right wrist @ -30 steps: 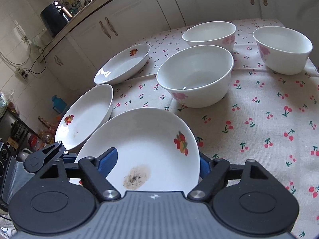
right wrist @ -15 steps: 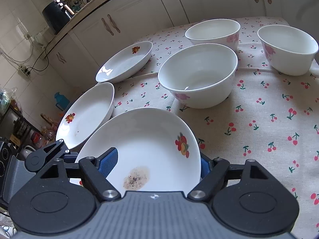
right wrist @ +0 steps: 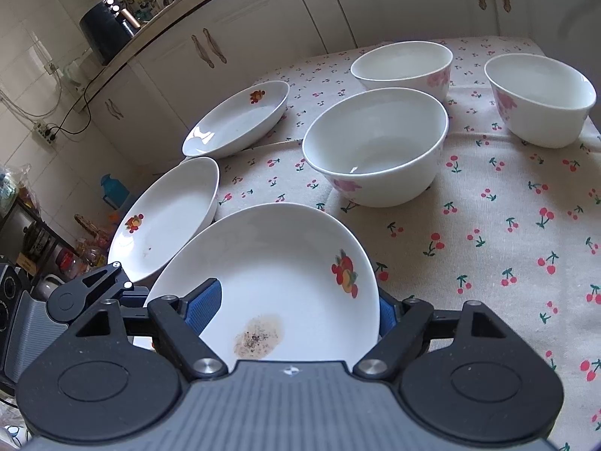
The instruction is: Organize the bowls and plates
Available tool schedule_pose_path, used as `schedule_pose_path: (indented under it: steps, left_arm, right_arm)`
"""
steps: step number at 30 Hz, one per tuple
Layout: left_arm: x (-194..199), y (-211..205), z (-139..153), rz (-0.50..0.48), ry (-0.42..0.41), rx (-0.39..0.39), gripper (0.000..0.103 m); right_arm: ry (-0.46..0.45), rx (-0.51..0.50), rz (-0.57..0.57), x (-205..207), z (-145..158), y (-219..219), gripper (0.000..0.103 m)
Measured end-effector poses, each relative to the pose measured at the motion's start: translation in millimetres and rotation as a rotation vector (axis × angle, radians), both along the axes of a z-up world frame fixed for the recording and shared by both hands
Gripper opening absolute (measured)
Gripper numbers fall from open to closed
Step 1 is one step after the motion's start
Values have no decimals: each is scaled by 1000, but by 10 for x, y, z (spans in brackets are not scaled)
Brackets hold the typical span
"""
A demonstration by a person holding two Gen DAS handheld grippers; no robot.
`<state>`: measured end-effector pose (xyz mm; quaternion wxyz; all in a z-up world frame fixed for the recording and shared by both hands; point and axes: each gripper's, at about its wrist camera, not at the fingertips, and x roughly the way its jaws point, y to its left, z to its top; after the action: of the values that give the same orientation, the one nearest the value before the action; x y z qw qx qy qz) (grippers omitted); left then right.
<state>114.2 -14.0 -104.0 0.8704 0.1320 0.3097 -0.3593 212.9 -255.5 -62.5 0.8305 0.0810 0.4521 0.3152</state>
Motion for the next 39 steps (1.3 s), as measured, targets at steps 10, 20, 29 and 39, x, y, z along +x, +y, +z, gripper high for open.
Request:
schedule_pose_path:
  steps: [10, 20, 29, 39]
  left_arm:
    - [-35, 96, 126, 18, 9, -22, 102]
    - [-56, 354, 302, 61, -13, -24, 102]
    - [-14, 679, 388, 115, -28, -7, 102]
    - [62, 1067, 347, 185, -30, -12, 102]
  right_arm:
    - [-21, -3, 11, -31, 135, 66, 86]
    - [-51, -7, 58, 17, 297, 355, 86]
    - [-69, -7, 117, 140, 365, 780, 86]
    - [-82, -13, 185, 314, 360, 1301, 86]
